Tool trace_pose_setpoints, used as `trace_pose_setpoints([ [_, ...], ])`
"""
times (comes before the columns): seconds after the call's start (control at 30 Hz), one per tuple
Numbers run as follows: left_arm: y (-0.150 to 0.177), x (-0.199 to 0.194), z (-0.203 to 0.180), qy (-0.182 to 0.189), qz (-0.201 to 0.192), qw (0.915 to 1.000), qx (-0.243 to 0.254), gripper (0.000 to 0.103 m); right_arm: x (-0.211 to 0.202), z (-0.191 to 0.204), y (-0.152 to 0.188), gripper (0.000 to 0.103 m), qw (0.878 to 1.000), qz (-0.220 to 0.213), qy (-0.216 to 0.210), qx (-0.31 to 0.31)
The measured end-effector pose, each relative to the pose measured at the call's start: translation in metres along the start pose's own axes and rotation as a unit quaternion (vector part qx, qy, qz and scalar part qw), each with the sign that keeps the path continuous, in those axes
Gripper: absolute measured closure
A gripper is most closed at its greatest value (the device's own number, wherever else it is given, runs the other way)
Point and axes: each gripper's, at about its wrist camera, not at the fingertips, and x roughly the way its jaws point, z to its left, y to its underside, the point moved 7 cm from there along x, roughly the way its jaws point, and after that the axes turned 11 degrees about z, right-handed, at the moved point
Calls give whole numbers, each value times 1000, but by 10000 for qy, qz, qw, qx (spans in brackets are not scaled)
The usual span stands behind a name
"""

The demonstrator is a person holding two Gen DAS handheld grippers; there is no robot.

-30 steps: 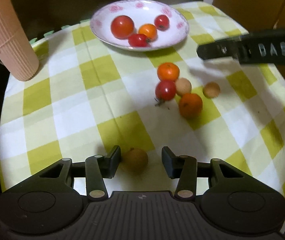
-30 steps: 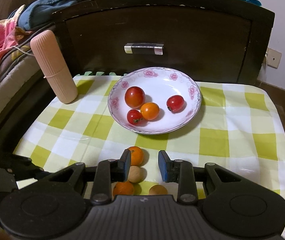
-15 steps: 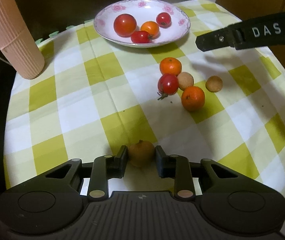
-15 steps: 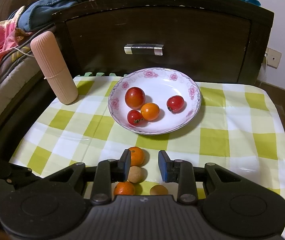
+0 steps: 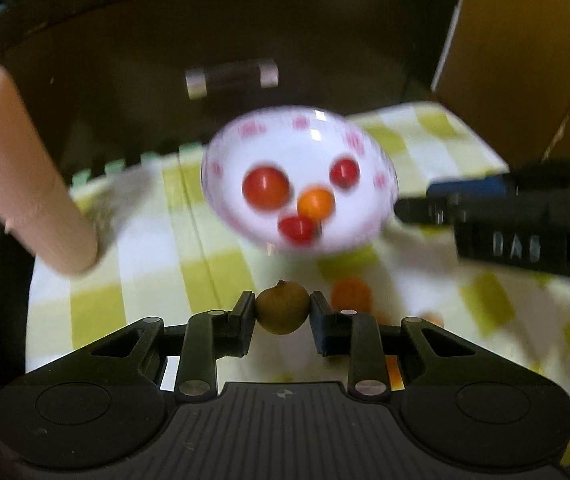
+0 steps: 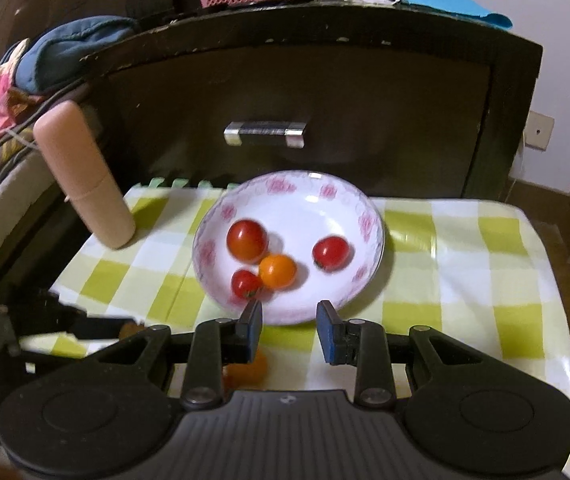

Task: Organize fruits
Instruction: 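Carry the brown fruit over the white bowl and open the left tool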

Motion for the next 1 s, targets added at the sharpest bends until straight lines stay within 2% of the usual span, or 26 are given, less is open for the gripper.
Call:
trace_pose_setpoints([
  [0.1,-21,6,2,10,-100,9999,-40,66,8,-6,-12,74,10000,-2,9,20],
  [0.23,-37,25,2,-1,-43,10000,-62,66,25,-11,-19,74,9999,106,54,-35],
  [0.47,-48,49,7,-66,60,9999,-79,66,49,-15,-24,74,9998,204,44,-75],
  [0.7,-57,50,12,-96,-33,9998,-170,65,61,-19,-33,74,9997,238,-11,-49],
  [1.0,-62,51,18,-80,-138,9992,-368,51,69,-23,-39,74,9996,257,-8,75],
])
